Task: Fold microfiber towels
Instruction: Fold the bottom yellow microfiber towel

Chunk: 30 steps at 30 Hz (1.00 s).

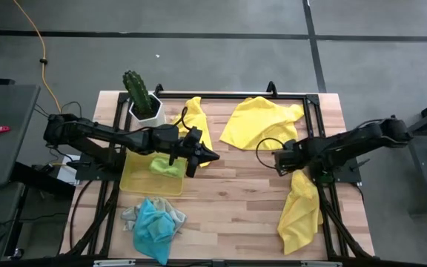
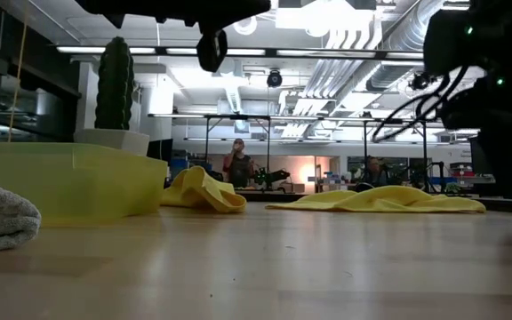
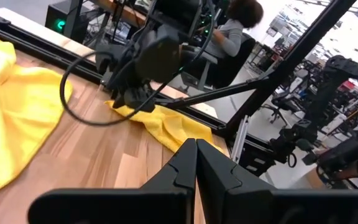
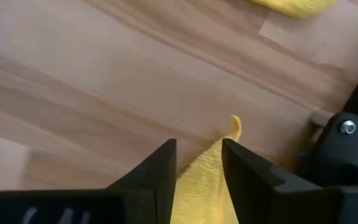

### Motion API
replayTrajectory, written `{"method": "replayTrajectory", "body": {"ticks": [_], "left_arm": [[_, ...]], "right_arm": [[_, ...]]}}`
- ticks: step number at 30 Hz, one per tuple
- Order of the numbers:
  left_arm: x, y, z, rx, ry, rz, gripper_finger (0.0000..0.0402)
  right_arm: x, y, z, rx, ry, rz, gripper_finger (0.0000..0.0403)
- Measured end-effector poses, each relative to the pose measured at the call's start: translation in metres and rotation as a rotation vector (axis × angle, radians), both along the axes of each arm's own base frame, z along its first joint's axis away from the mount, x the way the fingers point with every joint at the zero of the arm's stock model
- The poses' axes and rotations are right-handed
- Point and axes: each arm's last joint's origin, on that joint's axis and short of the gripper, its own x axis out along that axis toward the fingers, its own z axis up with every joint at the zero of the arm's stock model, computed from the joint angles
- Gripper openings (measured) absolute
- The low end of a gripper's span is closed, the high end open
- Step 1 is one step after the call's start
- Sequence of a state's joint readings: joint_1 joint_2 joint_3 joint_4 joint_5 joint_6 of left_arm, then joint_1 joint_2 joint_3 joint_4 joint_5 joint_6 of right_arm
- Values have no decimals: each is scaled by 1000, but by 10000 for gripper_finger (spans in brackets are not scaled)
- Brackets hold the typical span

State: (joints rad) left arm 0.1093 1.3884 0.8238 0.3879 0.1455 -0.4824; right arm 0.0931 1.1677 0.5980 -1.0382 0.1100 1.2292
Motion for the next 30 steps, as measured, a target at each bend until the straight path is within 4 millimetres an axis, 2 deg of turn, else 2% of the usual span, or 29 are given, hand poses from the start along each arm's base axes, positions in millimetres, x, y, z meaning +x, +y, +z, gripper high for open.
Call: {"method": "replayTrajectory", "body": {"ticks": [5,17,24,30], "left_arm": [[0,0,0,8,1,-2,0],[-1,0,-2,45,22,-10,0],[-1,0,-3,47,33,-10,0],[-1,0,-3,63,34,-34,0]], "right_arm": [[5,-4,-11,14,93,22,119],[7,-9,-13,-24,125,-48,119],[12,-7,-32,8,270,-29,119],[16,-7,-40,-1,297,-131,119]]}}
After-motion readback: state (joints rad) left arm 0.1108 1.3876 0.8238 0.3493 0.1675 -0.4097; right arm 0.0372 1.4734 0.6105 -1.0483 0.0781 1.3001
